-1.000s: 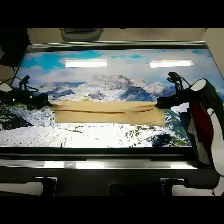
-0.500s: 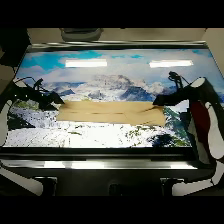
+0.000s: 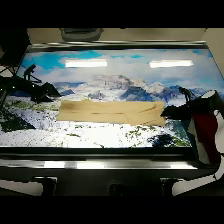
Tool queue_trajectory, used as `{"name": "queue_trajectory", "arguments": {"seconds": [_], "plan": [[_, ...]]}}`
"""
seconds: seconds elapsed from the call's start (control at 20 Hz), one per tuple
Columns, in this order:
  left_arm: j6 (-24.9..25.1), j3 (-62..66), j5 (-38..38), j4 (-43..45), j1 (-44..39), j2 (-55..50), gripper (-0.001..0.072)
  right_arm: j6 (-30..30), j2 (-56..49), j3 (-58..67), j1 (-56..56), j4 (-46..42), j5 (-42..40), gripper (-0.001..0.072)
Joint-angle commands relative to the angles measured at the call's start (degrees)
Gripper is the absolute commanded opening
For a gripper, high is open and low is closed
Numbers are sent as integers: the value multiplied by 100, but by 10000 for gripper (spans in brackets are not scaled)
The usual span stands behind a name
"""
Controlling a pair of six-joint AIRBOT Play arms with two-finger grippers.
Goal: Fold the shirts.
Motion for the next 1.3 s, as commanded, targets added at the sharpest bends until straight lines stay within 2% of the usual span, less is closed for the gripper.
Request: {"name": "queue_trajectory", "arguments": {"seconds": [0.0,0.1,0.15,0.2,0.25,0.3,0.35,0.4,0.5,0.6,0.75,0.9,1.05,1.15,1.25], "plan": [[0,11,-39,4,-382,380,654,-22,-264,-173,328,599,-284,716],[-7,11,-37,2,-667,422,653,68,-289,-173,660,717,-590,708],[-2,-17,-13,4,-839,411,653,203,-289,-170,817,717,-761,665],[-2,-72,7,2,-1043,391,651,282,-282,-166,964,743,-868,427],[-2,-131,7,4,-1248,367,576,291,-243,-166,1060,841,-927,52],[0,-245,98,4,-1486,358,353,291,-136,-166,1102,1014,-874,43],[0,-387,282,0,-1731,358,165,203,35,-166,1097,1132,-796,42],[0,-575,632,-11,-2041,358,82,146,308,-166,1097,1128,-704,42],[2,-1019,1547,-229,-2732,326,25,149,984,-166,1097,1051,-413,41],[-11,-1268,2487,-402,-3366,162,24,155,1749,-166,1097,1034,-7,41],[-496,-1285,3477,-866,-3932,-356,24,643,2966,-168,1097,741,369,41],[-542,-1283,3958,-2461,-4304,-1064,24,1320,4083,-168,1097,485,516,42],[216,-1283,4647,-4428,-4826,-1558,24,1902,4872,-168,1097,319,612,42],[804,-1220,4911,-5626,-5156,-1751,25,2057,5145,-168,1097,236,614,43],[1287,-1058,4708,-5943,-5239,-1864,24,2116,5154,-168,1097,111,590,42]]}}
